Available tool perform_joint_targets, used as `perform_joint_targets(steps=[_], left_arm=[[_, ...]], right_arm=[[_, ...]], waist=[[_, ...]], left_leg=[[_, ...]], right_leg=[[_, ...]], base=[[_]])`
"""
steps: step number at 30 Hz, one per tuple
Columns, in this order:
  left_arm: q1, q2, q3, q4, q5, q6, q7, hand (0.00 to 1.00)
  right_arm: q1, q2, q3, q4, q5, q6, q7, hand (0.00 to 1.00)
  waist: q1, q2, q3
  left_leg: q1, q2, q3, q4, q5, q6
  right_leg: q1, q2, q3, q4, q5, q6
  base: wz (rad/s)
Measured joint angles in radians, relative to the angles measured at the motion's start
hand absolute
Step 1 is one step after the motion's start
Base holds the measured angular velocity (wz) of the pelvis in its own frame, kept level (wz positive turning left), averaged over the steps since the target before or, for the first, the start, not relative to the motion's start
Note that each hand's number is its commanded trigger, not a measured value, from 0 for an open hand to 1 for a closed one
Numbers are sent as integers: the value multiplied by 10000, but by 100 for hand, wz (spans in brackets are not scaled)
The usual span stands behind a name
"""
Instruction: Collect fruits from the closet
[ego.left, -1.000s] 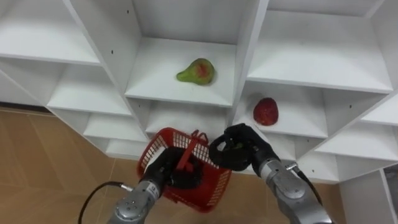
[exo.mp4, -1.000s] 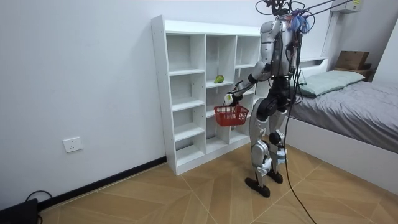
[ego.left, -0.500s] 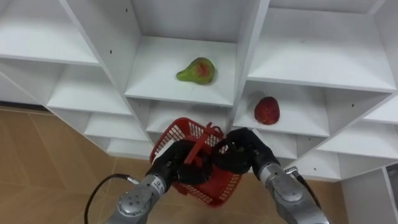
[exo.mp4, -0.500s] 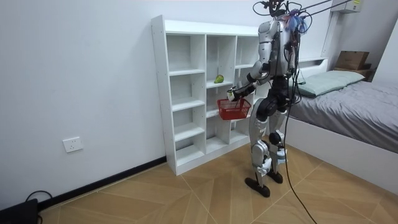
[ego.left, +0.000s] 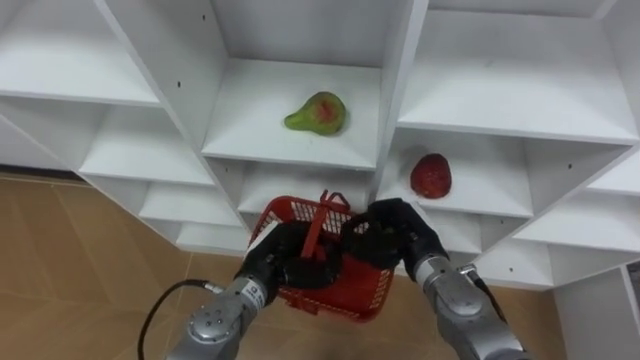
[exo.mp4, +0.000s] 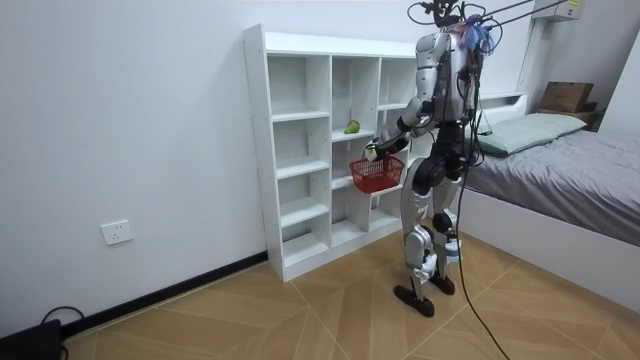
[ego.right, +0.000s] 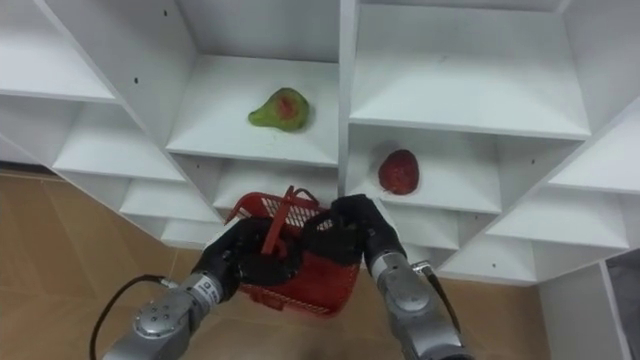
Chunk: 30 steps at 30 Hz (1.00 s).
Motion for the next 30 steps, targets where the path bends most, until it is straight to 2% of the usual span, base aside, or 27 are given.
perform_joint_targets(steps=[4, 5, 6, 7, 8, 23, 30], left_arm=[[-12, -63, -1, 0, -1, 0, 2, 100], [-13, -85, -11, 0, -3, 0, 0, 100], [-14, -116, -12, 0, -12, 0, -7, 100], [-14, -131, -13, 0, -21, 0, -15, 100], [-14, -153, -14, 0, -65, 0, -25, 100], [-47, -203, -210, -3, -382, 43, -161, 100], [-60, -200, -307, -4, -384, 44, -157, 100]], right_arm=[[-2, -4, -13, 6, 58, -14, -140, 100], [-2, -12, -23, 10, 85, -14, -163, 81], [-3, -17, -34, 10, 126, -14, -209, 66], [-3, -16, -35, 12, 140, -14, -248, 45], [-3, -15, -36, 13, 172, -14, -317, 0], [-175, 15, -12, 37, 571, -13, -740, 0], [-174, 10, 15, 240, 709, -14, -702, 0]], waist=[[5, -42, 28], [-6, -57, 37], [-21, -69, 45], [-21, -73, 47], [-21, -78, 50], [-185, -67, 37], [-191, -3, -16]], left_leg=[[-36, -2, -1, -3, 0, 0], [-35, -3, 2, -8, 0, 0], [-34, -4, 7, -13, 0, 0], [-34, -4, 8, -15, 0, 0], [-35, -5, 11, -17, 0, 0], [6, 6, 72, -15, 1, 1], [11, 9, 72, 7, 1, 1]], right_leg=[[-35, 0, 4, -16, -1, 2], [-37, 0, 11, -22, -1, 2], [-41, 0, 17, -29, -2, 3], [-41, 0, 18, -32, -2, 3], [-44, 0, 21, -36, -2, 4], [-37, 10, 86, -29, 3, 1], [-26, 9, 85, -8, 7, -1]], base=[[0], [0], [0], [0], [0], [0], [0]])
